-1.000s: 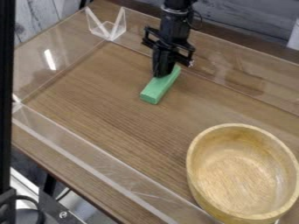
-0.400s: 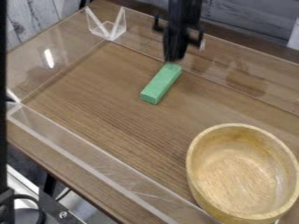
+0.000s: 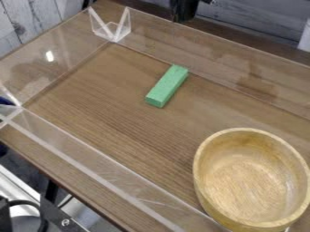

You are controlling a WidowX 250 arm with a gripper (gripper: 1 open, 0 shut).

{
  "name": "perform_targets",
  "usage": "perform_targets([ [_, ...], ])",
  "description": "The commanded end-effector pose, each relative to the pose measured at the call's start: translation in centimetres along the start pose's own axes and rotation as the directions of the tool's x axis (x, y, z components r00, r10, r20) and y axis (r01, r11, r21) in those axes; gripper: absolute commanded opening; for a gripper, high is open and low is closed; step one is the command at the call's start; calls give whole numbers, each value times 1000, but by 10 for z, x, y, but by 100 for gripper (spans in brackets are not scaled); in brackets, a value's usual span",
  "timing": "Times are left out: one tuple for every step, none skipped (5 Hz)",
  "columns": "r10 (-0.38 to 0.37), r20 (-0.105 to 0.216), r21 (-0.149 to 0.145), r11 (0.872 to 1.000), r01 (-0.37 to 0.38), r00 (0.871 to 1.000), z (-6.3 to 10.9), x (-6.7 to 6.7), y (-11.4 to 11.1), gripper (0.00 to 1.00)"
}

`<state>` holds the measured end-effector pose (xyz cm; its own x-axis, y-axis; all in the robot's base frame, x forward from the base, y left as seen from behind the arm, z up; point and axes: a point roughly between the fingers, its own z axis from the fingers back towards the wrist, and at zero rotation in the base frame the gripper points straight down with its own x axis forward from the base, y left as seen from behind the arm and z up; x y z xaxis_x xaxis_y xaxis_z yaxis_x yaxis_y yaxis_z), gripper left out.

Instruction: Put the green block in the brown bowl

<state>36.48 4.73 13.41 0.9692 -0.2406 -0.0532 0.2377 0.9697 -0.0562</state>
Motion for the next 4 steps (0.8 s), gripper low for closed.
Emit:
perform_targets([
  [39, 7, 27, 999, -39, 999, 6, 2, 8, 100],
  [80, -41, 31, 996, -79, 996, -8, 6, 15, 100],
  [28, -101, 8, 1000, -27, 994, -41, -1, 15, 100],
  [-5, -136, -17, 1000, 3, 991, -68, -8, 15, 100],
])
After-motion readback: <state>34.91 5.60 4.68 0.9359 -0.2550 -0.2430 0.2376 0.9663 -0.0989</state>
